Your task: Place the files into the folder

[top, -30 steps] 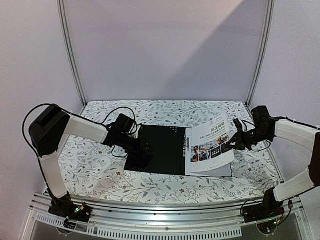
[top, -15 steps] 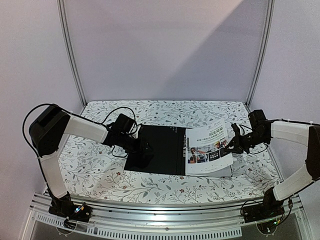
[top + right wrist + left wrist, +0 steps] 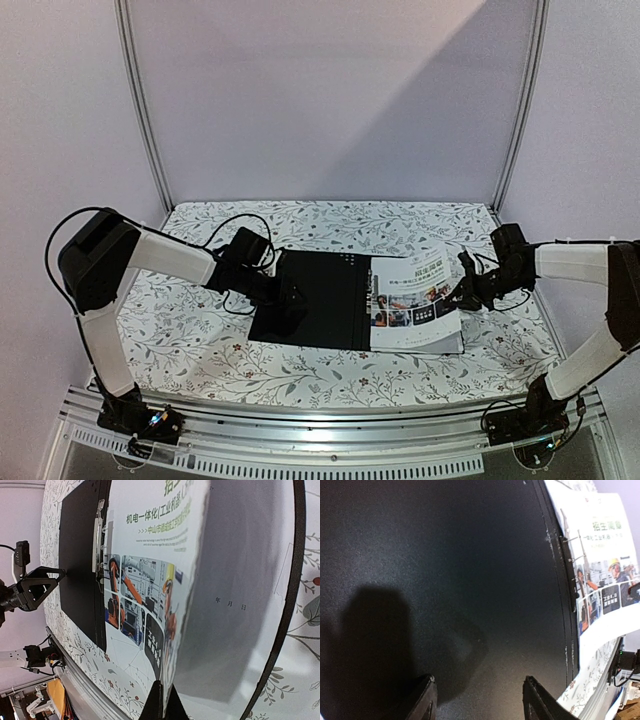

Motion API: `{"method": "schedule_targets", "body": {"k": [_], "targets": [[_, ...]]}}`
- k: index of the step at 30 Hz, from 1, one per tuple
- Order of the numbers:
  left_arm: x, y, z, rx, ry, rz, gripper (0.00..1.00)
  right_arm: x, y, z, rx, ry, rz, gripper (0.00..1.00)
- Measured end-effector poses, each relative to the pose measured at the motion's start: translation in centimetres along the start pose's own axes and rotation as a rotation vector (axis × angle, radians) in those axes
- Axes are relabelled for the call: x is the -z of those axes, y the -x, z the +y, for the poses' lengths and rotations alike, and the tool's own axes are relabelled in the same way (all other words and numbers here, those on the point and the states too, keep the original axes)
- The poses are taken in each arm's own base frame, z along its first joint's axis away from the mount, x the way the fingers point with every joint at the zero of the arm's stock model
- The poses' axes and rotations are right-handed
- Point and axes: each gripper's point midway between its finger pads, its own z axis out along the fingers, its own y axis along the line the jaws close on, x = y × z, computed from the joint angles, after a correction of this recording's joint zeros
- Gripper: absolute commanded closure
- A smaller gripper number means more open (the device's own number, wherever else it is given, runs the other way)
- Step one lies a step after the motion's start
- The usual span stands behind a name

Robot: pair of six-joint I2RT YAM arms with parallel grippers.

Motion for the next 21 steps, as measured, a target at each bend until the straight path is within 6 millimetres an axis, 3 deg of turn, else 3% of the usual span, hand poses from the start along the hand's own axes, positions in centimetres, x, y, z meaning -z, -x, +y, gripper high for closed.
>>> {"method": "schedule_targets", "body": {"k": [4,13,21], "targets": [[0.0,0.0,0.0,-0.001,0.0,0.001,0.4,-0.2,-0.1,-0.1,-0.004,-0.002,0.006,0.98],[0.0,0.0,0.0,-0.006,0.001,0.003,0.4,-0.9,-0.8,-0.8,-0.012,-0.025,0.042,0.84],[0.0,0.0,0.0,-0.012,0.001,0.005,0.4,-0.6,-0.7,-1.2,0.0,-0.081,0.057,0.59]]}}
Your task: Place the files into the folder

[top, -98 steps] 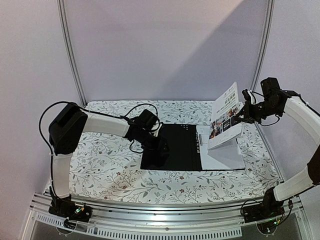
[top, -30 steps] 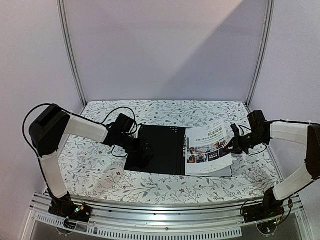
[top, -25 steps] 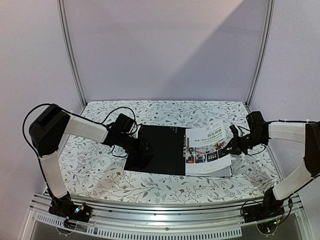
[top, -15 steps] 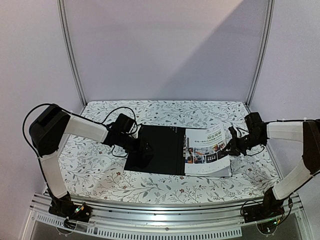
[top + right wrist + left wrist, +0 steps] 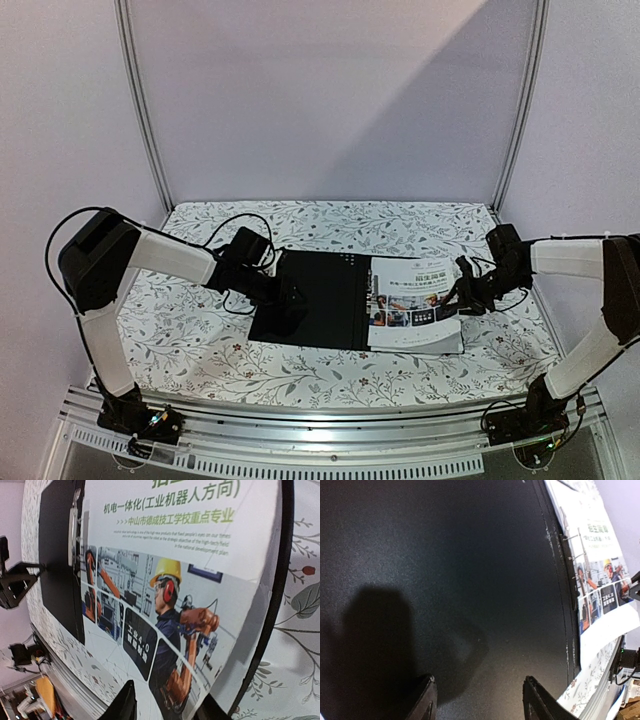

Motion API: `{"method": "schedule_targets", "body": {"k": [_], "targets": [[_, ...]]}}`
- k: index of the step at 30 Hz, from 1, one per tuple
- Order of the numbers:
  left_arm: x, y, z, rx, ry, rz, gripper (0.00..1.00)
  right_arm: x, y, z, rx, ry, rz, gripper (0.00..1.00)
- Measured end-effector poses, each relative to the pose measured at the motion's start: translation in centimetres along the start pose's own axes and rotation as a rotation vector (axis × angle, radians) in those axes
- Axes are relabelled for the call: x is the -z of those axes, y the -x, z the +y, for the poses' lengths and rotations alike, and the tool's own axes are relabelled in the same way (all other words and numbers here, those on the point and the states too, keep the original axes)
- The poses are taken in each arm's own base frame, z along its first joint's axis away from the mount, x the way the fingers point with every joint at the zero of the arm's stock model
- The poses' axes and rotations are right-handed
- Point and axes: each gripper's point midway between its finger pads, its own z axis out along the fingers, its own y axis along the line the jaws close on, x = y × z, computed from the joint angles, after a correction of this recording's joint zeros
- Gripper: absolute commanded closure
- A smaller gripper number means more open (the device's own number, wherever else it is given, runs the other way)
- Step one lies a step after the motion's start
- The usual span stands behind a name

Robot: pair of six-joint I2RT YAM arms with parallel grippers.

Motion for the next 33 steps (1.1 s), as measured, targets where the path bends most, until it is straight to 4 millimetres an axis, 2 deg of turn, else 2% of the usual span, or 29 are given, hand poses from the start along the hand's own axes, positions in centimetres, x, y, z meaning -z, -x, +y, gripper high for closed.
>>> {"method": "schedule_targets", "body": {"k": [5,14,20,24,30,33], "targets": [[0.0,0.0,0.0,-0.001,0.001,0.002,0.4,0.3,0.4,-0.5,0.017,-0.047,-0.006,0.5],[0.0,0.0,0.0,-0.004,0.001,0.004,0.4,0.1,0.3,-1.3,0.023,-0.097,-0.004,0.43],[0.0,0.0,-0.1,-0.016,0.006,0.009,0.37,0.1,0.3,-2.1,0.025,-0.161,-0.002,0.28],[0.0,0.0,-0.5,-0.053,0.025,0.017,0.37,0.5,0.4,-2.9,0.027,-0.219,-0.009,0.24],[0.6,-0.8,-1.7,-0.172,0.073,0.041,0.33,0.8,0.6,-3.5,0.031,-0.26,-0.022,0.23],[1.7,-1.3,-3.6,-0.296,0.09,0.028,0.32,0.8,0.8,-3.6,0.032,-0.262,-0.03,0.23]]}}
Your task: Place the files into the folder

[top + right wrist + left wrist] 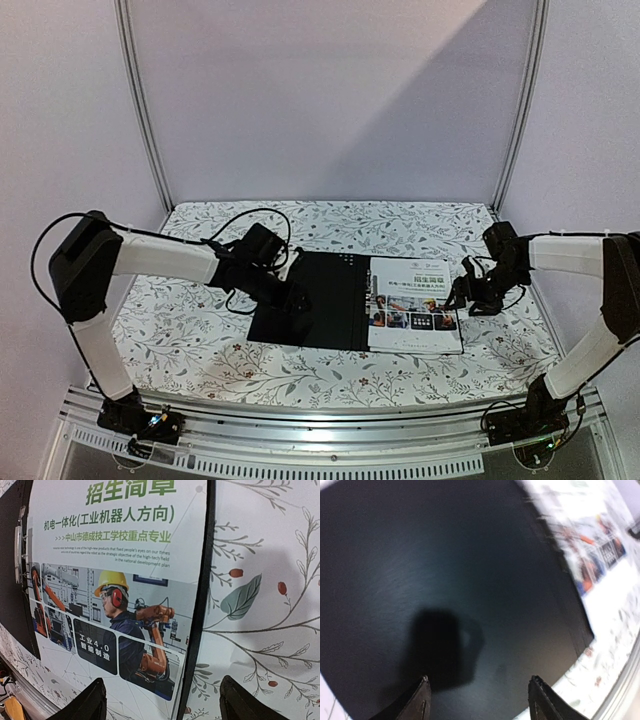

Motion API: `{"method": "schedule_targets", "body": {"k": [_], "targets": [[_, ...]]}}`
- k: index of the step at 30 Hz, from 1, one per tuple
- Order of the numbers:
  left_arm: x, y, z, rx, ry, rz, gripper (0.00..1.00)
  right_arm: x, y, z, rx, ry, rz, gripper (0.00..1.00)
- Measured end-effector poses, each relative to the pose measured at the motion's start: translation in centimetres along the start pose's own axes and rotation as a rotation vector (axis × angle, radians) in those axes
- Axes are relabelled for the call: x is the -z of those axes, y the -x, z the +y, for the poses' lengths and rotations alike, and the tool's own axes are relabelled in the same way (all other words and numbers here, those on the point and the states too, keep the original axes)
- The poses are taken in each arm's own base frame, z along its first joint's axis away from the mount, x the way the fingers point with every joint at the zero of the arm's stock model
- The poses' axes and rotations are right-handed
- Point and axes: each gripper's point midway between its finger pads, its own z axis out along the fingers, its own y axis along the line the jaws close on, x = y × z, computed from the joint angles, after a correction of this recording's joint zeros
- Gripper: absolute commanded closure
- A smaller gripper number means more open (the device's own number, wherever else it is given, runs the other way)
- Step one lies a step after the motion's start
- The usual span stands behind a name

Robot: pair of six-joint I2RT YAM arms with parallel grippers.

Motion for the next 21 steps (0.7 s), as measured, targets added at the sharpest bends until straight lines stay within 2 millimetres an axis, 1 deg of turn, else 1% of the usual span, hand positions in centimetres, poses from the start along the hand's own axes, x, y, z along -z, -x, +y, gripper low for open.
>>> {"method": "schedule_targets", "body": {"k": [3,4,7,9,12,14,18,21], "targets": [[1.6,0.7,-2.9,-0.158,0.01,-0.049,0.33,-0.6,0.3,0.0,0.0,0.008,-0.002,0.23],[2.2,1.0,-4.2,-0.22,0.011,-0.073,0.34,-0.9,0.4,0.0,-0.003,0.01,0.005,0.23],[3.4,1.0,-7.2,-0.352,0.013,-0.124,0.34,-2.1,0.9,-0.1,-0.015,0.017,0.023,0.23],[4.1,0.6,-8.8,-0.429,0.013,-0.157,0.34,-2.4,2.5,0.6,-0.015,0.042,-0.001,0.23],[4.9,-0.2,-10.4,-0.515,0.01,-0.186,0.34,-3.1,4.3,1.6,-0.01,0.07,-0.02,0.23],[5.2,-0.2,-11.3,-0.571,0.019,-0.207,0.34,-3.7,5.4,2.5,-0.002,0.088,-0.027,0.23],[5.1,-0.8,-12.4,-0.69,0.066,-0.222,0.34,-4.9,7.0,4.8,0.038,0.126,-0.034,0.23],[4.7,-1.3,-13.5,-0.79,0.105,-0.226,0.33,-5.4,7.5,6.1,0.06,0.145,-0.038,0.23]]}}
